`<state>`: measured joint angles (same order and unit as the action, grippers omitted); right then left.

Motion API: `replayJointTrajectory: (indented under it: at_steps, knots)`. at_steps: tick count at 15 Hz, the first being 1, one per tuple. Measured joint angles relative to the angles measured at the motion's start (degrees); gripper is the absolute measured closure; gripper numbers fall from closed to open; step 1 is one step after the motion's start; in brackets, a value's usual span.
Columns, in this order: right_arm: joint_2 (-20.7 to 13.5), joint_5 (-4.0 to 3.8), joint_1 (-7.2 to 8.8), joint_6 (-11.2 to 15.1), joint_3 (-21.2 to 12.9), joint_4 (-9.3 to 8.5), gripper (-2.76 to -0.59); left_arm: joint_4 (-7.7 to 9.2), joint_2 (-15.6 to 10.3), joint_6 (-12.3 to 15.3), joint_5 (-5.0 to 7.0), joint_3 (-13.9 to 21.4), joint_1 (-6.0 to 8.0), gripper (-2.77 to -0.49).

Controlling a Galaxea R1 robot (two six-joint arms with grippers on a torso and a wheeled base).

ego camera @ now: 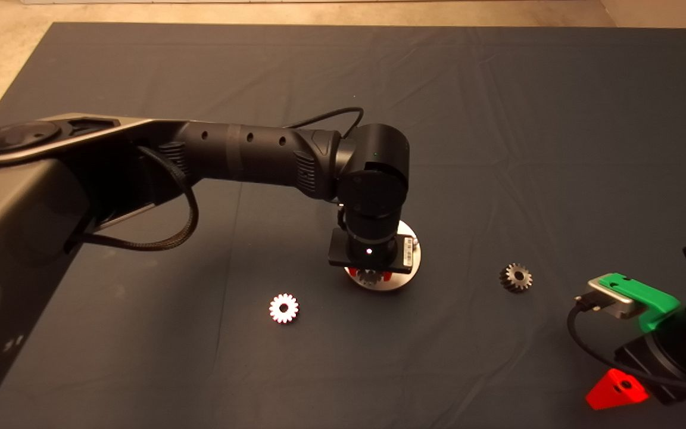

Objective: Install three planetary gears onto the carrier pins

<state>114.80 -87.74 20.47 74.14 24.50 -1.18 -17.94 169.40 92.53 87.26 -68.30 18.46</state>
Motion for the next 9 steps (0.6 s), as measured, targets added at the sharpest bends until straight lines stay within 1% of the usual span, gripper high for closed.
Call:
replayJointTrajectory:
  at_steps: [7, 9]
  knots:
    - [0.00, 0.00, 0.00, 0.00, 0.00, -0.02, -2.75, 0.30, 0.10, -0.22, -0.09, -0.27, 0.01, -0.99]
    - [0.02, 0.00, 0.00, 0.00, 0.00, -0.02, -2.75, 0.31, 0.26, -0.22, 0.09, -0.27, 0.12, -0.99]
